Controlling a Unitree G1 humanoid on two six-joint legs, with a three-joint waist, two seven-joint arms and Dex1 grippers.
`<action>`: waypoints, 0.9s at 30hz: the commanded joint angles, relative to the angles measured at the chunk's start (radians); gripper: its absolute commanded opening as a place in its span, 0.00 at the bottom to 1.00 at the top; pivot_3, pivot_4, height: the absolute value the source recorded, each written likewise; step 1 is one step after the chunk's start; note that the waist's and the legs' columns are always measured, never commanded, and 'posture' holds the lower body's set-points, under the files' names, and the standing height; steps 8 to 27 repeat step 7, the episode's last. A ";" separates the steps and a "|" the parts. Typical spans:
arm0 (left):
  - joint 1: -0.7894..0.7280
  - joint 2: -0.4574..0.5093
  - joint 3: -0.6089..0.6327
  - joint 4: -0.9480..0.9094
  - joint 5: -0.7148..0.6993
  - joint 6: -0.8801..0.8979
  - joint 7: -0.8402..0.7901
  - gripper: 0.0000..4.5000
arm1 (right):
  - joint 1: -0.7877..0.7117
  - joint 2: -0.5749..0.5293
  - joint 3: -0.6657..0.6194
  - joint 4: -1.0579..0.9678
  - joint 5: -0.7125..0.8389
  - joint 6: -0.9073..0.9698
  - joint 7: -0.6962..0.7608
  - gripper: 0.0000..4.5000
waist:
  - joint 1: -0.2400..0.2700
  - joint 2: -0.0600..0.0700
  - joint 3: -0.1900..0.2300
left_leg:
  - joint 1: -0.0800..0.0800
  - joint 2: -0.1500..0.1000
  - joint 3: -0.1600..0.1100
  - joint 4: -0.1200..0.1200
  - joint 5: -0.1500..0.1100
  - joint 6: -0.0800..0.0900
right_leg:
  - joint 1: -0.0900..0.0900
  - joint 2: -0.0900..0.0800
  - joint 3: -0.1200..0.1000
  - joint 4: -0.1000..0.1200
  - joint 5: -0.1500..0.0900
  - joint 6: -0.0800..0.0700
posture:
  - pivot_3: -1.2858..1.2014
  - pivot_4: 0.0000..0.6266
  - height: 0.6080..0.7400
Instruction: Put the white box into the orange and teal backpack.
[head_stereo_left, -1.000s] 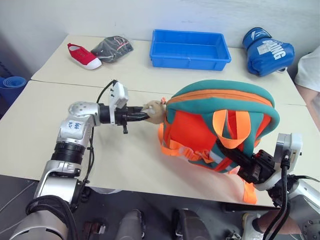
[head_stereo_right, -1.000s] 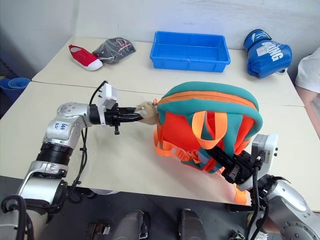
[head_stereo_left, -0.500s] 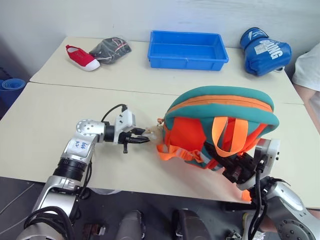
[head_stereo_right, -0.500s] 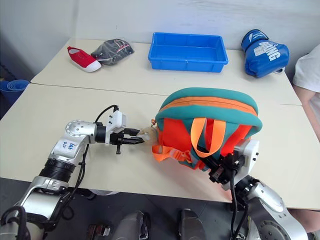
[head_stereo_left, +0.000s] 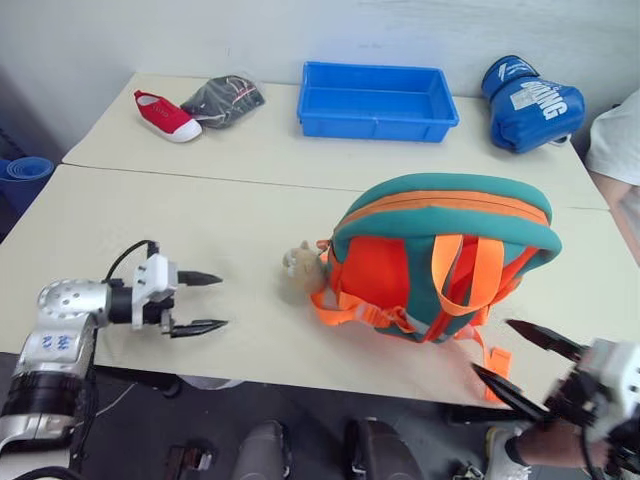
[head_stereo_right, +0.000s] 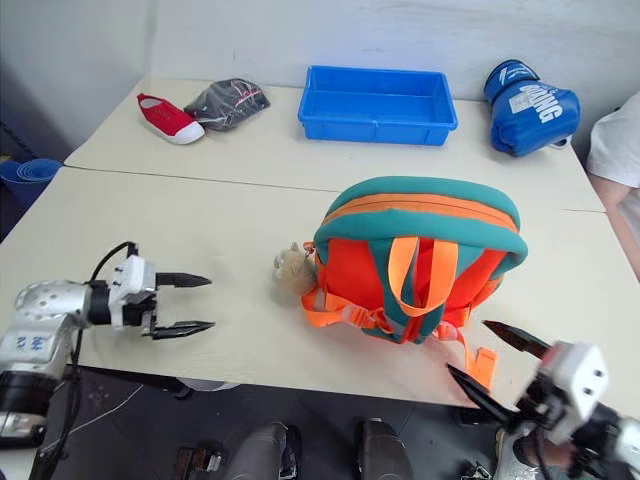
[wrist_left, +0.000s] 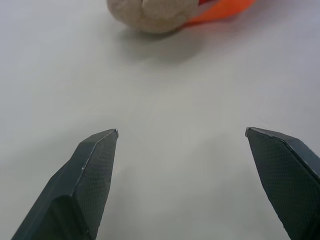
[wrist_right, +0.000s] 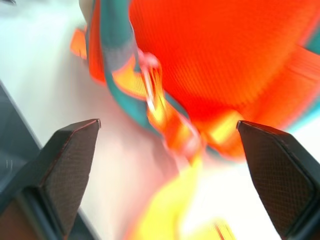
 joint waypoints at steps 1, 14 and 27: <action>0.048 0.021 0.059 -0.061 0.000 -0.052 0.039 0.95 | 0.015 -0.030 -0.144 0.115 -0.005 -0.084 0.087 0.99 | 0.000 0.000 0.000 | 0.001 0.000 0.000 -0.001 0.000 -0.001 | 0.000 0.000 0.000 0.000 0.000 -0.001 | 0.52 0.24 1.00; 0.085 0.029 0.059 -0.122 -0.008 0.009 0.068 0.95 | -0.074 -0.023 -0.147 0.349 -0.101 -0.236 0.107 0.99 | -0.001 0.000 0.000 | 0.003 0.001 0.000 -0.005 0.000 -0.004 | 0.000 0.000 0.000 -0.001 -0.002 -0.006 | 0.52 0.24 1.00; 0.085 0.029 0.059 -0.122 -0.008 0.009 0.068 0.95 | -0.074 -0.023 -0.147 0.349 -0.101 -0.236 0.107 0.99 | -0.001 0.000 0.000 | 0.003 0.001 0.000 -0.005 0.000 -0.004 | 0.000 0.000 0.000 -0.001 -0.002 -0.006 | 0.52 0.24 1.00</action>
